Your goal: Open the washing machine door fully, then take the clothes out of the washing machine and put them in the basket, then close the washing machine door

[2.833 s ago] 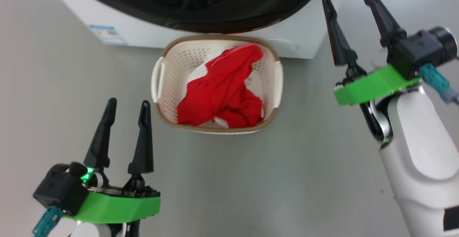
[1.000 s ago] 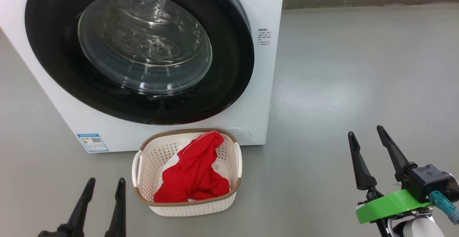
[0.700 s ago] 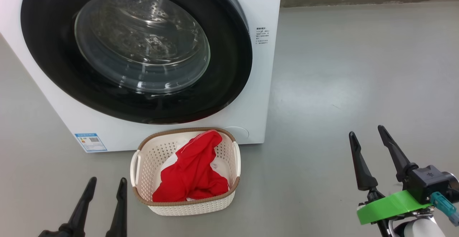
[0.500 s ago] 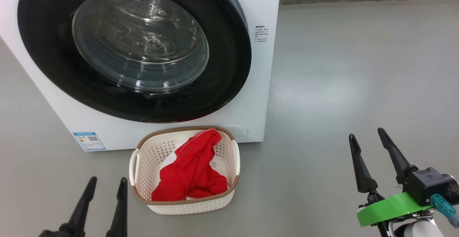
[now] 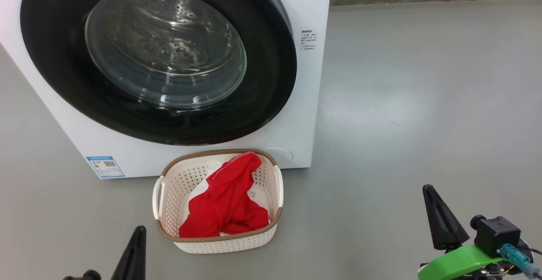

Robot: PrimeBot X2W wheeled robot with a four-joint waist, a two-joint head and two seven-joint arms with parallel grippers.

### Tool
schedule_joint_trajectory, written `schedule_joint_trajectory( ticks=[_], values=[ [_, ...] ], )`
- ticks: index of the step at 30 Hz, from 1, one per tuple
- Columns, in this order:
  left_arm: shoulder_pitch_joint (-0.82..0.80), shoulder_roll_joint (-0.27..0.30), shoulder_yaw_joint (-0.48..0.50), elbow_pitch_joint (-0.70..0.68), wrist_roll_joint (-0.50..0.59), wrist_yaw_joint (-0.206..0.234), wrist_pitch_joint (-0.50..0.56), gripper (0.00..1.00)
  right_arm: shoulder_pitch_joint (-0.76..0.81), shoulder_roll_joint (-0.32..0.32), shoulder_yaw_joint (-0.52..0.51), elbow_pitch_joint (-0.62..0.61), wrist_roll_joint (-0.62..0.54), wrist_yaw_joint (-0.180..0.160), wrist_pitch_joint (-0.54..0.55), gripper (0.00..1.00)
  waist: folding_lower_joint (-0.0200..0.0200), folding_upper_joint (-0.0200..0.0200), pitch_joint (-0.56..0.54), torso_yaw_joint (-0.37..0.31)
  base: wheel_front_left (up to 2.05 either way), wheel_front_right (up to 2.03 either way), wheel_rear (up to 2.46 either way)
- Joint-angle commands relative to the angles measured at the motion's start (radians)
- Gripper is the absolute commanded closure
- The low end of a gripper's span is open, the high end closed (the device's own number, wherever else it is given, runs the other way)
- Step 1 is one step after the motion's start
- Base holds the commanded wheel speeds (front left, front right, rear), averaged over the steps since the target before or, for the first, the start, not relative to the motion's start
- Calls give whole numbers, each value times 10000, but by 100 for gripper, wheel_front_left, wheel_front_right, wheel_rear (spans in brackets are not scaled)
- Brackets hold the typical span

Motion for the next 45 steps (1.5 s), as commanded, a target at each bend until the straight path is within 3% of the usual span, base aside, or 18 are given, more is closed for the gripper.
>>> schedule_joint_trajectory(
  ticks=[1,45],
  values=[
    [-147,101,128,-165,-327,-21,86,100,-290,-76,-38,-255,400,-1,85,100,3,0,7,2,0,0,0],
    [-857,-52,507,435,-5056,-122,1284,100,-638,-146,-281,-143,5504,-5,1381,100,-4,0,54,31,0,0,0]
  ],
)
